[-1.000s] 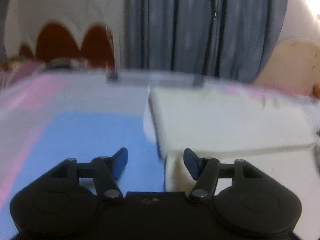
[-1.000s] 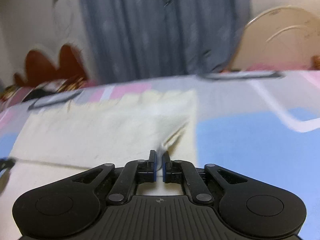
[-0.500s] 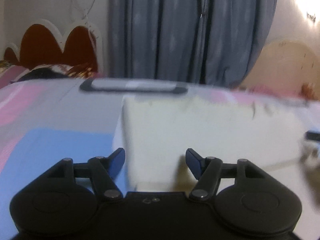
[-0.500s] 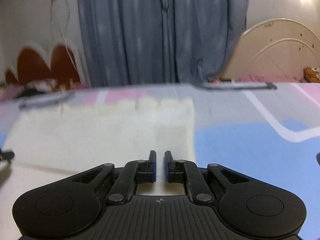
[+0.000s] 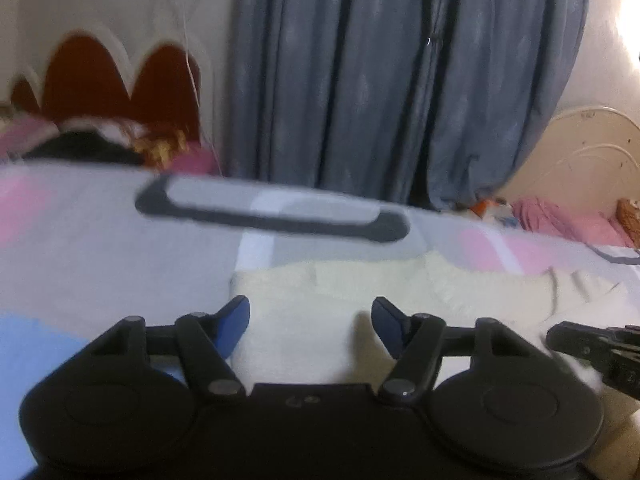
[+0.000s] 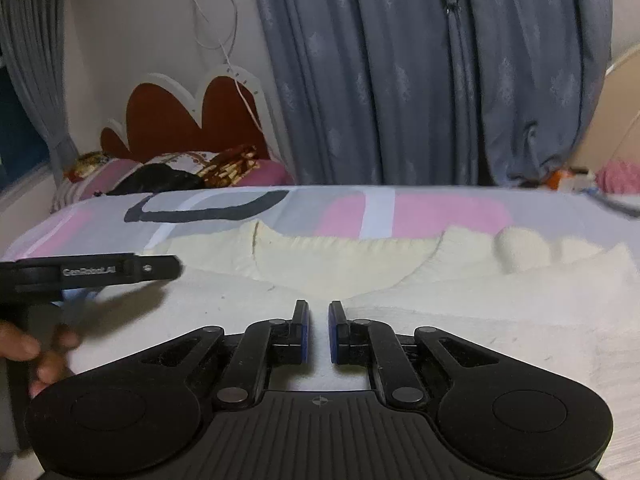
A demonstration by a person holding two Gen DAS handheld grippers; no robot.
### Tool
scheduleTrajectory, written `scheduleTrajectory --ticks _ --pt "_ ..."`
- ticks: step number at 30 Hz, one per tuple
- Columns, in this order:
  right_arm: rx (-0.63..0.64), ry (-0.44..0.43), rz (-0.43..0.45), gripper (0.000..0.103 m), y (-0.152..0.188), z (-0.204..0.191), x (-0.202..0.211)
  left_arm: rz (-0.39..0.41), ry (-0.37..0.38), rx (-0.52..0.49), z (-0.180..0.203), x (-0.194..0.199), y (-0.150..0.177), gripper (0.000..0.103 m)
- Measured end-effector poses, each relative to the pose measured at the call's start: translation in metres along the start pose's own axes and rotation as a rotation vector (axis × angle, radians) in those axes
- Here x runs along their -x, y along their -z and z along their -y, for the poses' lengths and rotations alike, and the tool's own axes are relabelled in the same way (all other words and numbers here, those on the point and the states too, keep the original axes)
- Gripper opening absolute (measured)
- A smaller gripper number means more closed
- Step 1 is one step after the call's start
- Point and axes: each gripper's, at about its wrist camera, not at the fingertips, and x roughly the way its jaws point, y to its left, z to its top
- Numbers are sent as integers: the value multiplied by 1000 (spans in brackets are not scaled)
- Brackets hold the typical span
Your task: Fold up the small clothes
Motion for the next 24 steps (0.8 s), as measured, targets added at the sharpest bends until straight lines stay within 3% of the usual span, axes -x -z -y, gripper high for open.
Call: scheduleTrajectory --ticks 3,6,8,12,13,15,18,20,22,24 --pt "-27 -10 0 8 2 -1 2 45 90 -33 44 20 10 71" --pt "-5 2 -8 8 7 -5 4 3 92 -126 74 16 26 72" --pt "6 43 -10 8 8 6 16 -22 55 -145 65 12 36 71" --pt "-21 254 -2 8 14 67 54 -20 -50 -118 12 29 41 73" --pt "-64 285 -3 7 17 83 61 -34 -47 -86 5 26 38 75" --pt "-155 256 -6 8 18 100 67 -24 -71 -44 6 32 30 66" --pt "-134 220 52 8 10 73 80 51 6 -68 37 54 22 71" --pt "-89 163 58 8 12 48 83 35 59 -107 66 58 27 71" --pt "-32 106 9 8 22 24 77 8 106 -161 90 60 40 73" --pt "61 84 -22 9 34 4 72 -14 82 -212 99 58 53 73"
